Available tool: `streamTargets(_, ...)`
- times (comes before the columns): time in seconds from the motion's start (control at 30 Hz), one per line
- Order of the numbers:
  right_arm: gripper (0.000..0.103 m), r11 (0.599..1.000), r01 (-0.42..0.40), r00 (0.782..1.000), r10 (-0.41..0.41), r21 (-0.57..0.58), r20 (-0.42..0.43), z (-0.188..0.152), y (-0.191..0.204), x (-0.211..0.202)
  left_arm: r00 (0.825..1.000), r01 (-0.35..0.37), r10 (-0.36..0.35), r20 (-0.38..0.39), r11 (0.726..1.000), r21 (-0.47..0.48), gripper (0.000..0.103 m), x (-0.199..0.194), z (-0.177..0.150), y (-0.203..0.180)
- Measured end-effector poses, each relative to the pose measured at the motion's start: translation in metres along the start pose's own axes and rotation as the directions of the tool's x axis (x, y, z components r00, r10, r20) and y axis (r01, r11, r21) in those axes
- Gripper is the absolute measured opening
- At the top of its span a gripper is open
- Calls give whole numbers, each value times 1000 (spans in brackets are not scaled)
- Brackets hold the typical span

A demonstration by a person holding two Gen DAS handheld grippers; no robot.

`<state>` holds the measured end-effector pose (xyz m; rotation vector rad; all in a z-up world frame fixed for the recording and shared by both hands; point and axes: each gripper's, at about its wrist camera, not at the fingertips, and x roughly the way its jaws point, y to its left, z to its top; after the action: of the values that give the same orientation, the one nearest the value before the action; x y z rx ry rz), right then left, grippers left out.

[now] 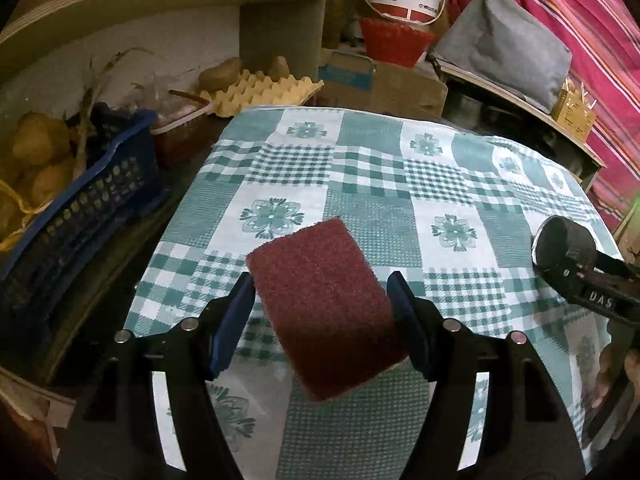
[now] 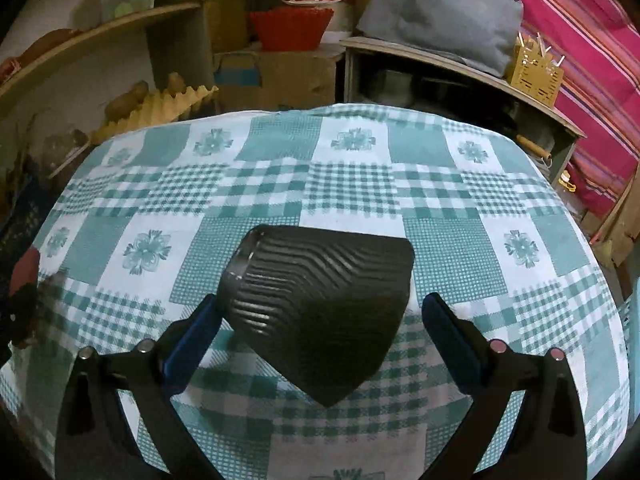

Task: Collect trash
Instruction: 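Grasp the maroon scouring pad with the left tool while the right tool grasps the black ribbed pouch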

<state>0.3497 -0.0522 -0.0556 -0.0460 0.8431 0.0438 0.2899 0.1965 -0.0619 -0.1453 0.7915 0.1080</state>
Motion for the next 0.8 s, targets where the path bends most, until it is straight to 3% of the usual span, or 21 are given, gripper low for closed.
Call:
streamTargets(0.03,93,1000,0,1000,0,-3,4,0,0,-1,1000,2,-2,2,1000,-3,67,-1,1,-1)
streamTargets(0.1,78,1000,-5,1000,5,-17,5,-1,0,-2,1000,12,-12,10,1000,-12,67,-3,4,-6)
streamTargets(0.47,77,1000,-11,999,10,18,34,-2,-39,-21,999,37,-38,34,999,18,67,-11,12,-48)
streamTargets(0.6,61,1000,-1,999,1,12,47,-5,-62,-29,998,50,-51,43,998,39,67,-14,12,-67)
streamTargets(0.8,48,1000,-26,999,26,1,38,-16,-100,-36,996,71,-75,52,994,81,67,-17,10,-99)
